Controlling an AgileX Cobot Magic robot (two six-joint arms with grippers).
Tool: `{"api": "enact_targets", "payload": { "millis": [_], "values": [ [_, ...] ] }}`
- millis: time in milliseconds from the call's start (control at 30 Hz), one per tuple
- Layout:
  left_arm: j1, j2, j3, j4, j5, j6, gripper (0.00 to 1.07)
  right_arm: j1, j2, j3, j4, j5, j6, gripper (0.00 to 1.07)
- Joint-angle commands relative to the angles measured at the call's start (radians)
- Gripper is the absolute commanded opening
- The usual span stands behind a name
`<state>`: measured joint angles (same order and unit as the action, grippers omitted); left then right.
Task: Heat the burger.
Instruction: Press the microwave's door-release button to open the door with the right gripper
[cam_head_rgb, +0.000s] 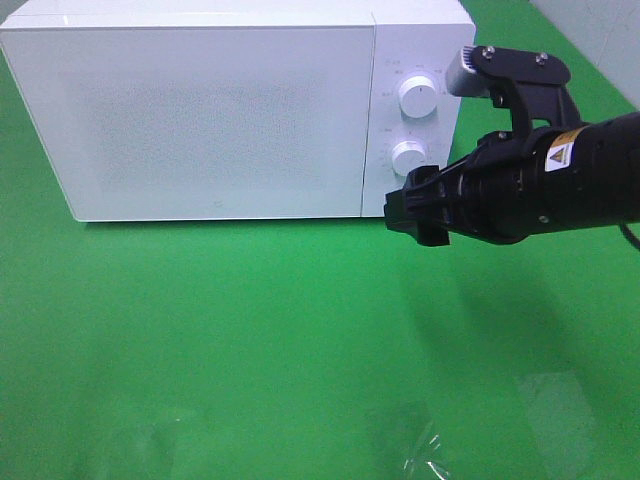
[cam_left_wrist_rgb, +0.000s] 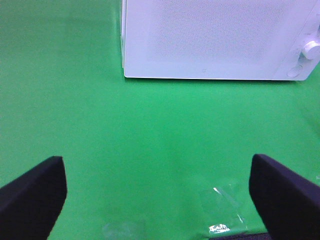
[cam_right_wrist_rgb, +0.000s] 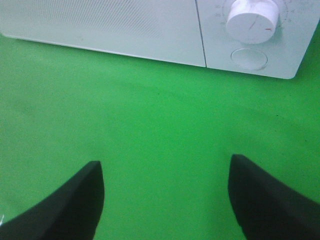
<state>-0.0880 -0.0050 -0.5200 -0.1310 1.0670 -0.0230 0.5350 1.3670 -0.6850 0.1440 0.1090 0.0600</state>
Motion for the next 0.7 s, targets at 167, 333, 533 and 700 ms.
{"api": "enact_targets", "payload": {
  "millis": [167,333,533,700],
  "values": [
    [0.002,-0.017,0.005,-0.004,-0.002,0.001,0.91,-0.002,-0.152,-0.019,-0.103,0.276,-0.017,0.72],
    [0.002,-0.017,0.005,-0.004,-0.002,0.001,0.91,-0.002,-0.231,-0.019,-0.106,0.375,-0.017,0.81],
    [0.002,-0.017,0.005,-0.004,-0.002,0.001,0.91,-0.002,-0.321,-0.019,-0.109,0.482,-0.017,0.81],
    [0.002,-0.017,0.005,-0.004,-0.002,0.001,0.91,-0.002,-0.445,-0.014,-0.137,0.536,-0.017,0.8]
  ]
}}
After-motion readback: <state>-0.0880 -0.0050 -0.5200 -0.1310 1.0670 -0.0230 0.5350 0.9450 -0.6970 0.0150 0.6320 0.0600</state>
